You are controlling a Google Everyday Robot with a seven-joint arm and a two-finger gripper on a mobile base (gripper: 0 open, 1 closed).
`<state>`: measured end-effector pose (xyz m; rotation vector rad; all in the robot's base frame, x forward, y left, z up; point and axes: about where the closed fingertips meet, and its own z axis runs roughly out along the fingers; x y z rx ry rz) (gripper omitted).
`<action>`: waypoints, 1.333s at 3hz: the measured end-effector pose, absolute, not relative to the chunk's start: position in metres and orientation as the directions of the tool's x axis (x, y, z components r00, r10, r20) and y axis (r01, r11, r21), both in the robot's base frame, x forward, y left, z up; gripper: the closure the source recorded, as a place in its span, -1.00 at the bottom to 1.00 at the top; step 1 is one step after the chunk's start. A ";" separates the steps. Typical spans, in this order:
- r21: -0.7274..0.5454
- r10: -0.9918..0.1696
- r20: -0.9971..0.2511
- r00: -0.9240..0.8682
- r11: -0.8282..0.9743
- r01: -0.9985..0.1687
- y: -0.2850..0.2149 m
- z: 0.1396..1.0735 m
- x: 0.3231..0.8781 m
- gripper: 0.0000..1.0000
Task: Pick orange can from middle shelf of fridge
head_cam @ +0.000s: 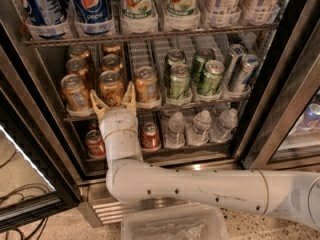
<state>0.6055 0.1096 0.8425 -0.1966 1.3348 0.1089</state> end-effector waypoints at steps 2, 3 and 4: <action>-0.062 -0.023 -0.975 0.221 0.983 -0.172 0.104 0.841 0.632 -0.03; -0.064 -0.024 -0.974 0.225 0.983 -0.170 0.103 0.841 0.638 0.43; -0.077 -0.033 -0.970 0.241 0.981 -0.176 0.103 0.841 0.625 0.90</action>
Offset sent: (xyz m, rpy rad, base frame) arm 0.0416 -0.0091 -0.0020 0.0242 0.0154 -0.0305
